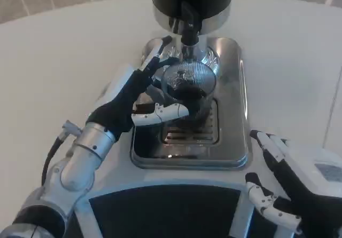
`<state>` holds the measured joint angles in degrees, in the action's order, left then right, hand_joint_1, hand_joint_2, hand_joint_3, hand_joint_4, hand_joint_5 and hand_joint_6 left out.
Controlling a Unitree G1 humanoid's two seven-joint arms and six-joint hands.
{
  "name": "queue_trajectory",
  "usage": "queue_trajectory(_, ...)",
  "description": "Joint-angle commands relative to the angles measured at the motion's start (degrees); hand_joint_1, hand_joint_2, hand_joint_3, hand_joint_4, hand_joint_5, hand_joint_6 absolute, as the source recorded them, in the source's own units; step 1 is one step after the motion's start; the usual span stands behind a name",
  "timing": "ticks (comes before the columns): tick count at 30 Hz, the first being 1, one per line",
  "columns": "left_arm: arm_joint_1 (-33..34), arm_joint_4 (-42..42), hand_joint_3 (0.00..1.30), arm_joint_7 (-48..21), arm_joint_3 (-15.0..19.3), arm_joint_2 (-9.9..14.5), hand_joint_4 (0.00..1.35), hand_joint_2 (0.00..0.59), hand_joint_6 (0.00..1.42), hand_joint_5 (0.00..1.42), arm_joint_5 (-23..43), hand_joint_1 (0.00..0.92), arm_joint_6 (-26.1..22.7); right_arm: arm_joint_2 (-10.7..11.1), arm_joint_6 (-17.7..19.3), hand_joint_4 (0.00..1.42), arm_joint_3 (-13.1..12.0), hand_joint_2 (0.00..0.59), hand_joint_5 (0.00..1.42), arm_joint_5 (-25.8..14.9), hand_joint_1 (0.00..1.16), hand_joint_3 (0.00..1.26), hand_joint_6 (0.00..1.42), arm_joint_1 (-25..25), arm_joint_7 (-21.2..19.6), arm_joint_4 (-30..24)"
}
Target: Grasp the cup under the faucet to collect the drink, then remove the cup.
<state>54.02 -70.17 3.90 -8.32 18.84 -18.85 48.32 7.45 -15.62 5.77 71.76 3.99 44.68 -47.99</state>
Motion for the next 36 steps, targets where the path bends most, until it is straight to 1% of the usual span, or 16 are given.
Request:
queue_trajectory(1,-0.22,-1.13,0.00,0.54,-1.13,-0.48,0.21,0.073,0.86,0.66,-1.43,0.472,-1.27,-0.23,-0.25,0.00,-0.27,0.577,0.00,-0.47,0.13,0.00,0.00,0.05,0.05,0.12)
queue_trajectory(11,-0.57,-1.16,0.00,1.80,-2.71,-0.28,0.27,0.074,1.04,0.73,-2.31,0.477,-0.58,-0.29,-0.53,0.00,-0.77,0.577,0.00,-0.92,0.13,0.00,0.00,0.34,0.09,0.07)
queue_trajectory(15,-0.75,-1.08,0.00,3.95,-3.70,-0.08,0.30,0.074,1.07,0.75,-3.88,0.477,-0.58,-0.23,-0.91,0.00,-1.03,0.577,0.00,-1.23,0.12,0.00,0.00,0.12,0.12,0.10)
queue_trajectory(19,-0.77,-1.25,0.01,6.00,-4.45,-0.09,0.31,0.082,1.13,0.78,-4.76,0.514,-1.23,-0.14,-1.03,0.00,-1.08,0.577,0.00,-1.47,0.12,0.00,0.00,0.25,0.02,0.11)
queue_trajectory(26,-0.60,-1.54,0.02,8.80,-5.46,-0.28,0.34,0.081,1.22,0.82,-5.98,0.540,-2.71,-0.26,-1.35,0.00,-1.23,0.577,0.00,-1.71,0.12,0.00,0.00,0.79,-0.30,0.02)
queue_trajectory(28,-0.61,-1.66,0.04,9.03,-5.61,-0.38,0.36,0.083,1.25,0.83,-6.10,0.546,-3.02,-0.31,-1.38,0.00,-1.17,0.577,0.00,-1.77,0.12,0.00,0.00,0.81,-0.35,0.03)
queue_trajectory(31,-0.76,-1.78,0.11,9.62,-5.80,-0.60,0.41,0.079,1.32,0.87,-6.40,0.549,-3.37,-0.46,-1.56,0.00,-1.14,0.577,0.00,-1.83,0.12,0.00,0.00,0.71,-0.42,0.17)
queue_trajectory(33,-1.05,-1.88,0.16,10.21,-5.49,-0.97,0.44,0.076,1.34,0.89,-6.09,0.546,-3.66,-0.56,-1.74,0.00,-1.16,0.577,0.00,-1.86,0.12,0.00,0.00,0.65,-0.46,0.26)
queue_trajectory(36,-1.24,-2.11,0.19,9.63,-4.47,-1.61,0.46,0.081,1.35,0.90,-4.73,0.542,-4.30,-0.61,-1.94,0.00,-1.14,0.575,0.00,-1.83,0.12,0.00,0.00,0.67,-0.47,0.30)
